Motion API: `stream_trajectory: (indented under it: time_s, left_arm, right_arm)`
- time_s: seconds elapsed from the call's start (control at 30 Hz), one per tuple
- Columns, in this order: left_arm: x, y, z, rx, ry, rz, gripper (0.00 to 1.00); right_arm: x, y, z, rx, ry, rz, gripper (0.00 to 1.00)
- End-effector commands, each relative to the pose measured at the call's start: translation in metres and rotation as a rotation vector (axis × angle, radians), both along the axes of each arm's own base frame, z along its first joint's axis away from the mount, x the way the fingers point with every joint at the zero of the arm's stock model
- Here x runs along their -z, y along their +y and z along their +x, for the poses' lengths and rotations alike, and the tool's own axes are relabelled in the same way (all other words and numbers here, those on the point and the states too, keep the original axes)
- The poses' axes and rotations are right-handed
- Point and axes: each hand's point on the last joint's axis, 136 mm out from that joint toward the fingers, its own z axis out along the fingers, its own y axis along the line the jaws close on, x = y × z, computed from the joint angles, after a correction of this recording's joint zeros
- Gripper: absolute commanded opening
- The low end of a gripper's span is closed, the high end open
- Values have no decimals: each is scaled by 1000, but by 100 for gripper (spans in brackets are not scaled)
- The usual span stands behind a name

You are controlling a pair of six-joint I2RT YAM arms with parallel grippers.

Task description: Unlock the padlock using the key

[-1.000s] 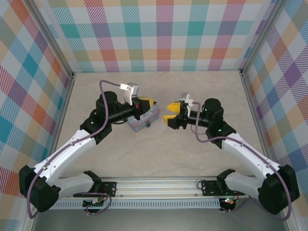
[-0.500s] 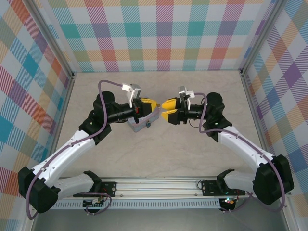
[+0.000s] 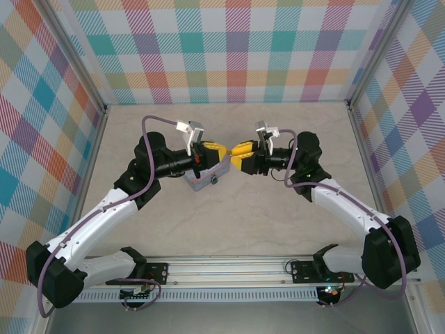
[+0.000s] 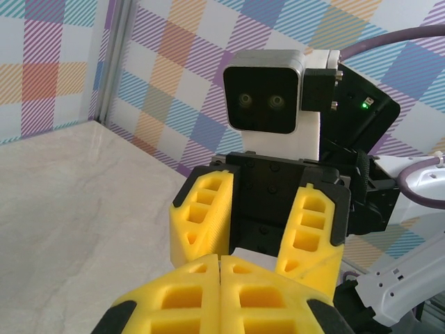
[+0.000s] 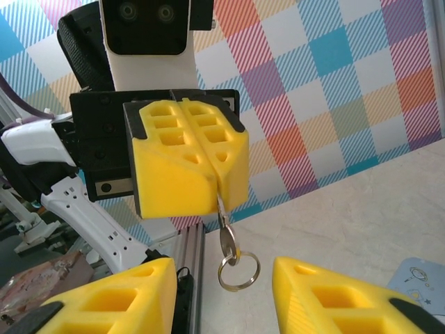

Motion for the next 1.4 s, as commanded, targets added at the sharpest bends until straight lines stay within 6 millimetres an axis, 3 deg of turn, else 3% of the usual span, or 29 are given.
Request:
stream_trajectory:
  time_s: [0.0, 0.57, 1.23, 1.27, 1.37]
  left_arm:
    - [-11, -2, -11, 38, -50, -28, 0]
    - [-8, -1, -9, 23, -49, -17, 0]
    - [-5, 2, 0, -36, -39, -3, 0]
    - [-5, 4, 2, -52, -38, 1, 5]
    - [-3, 14, 14, -148, -16, 25, 43]
  right_arm:
    - [-18, 4, -5, -40, -55, 35, 40]
    - [-15, 9, -6, -68, -36, 27, 13]
    - [-11, 9, -9, -39, -38, 4, 0]
    - [-8, 8, -8, -25, -25, -10, 0]
    - [0, 4, -4, 36, -21, -49, 0]
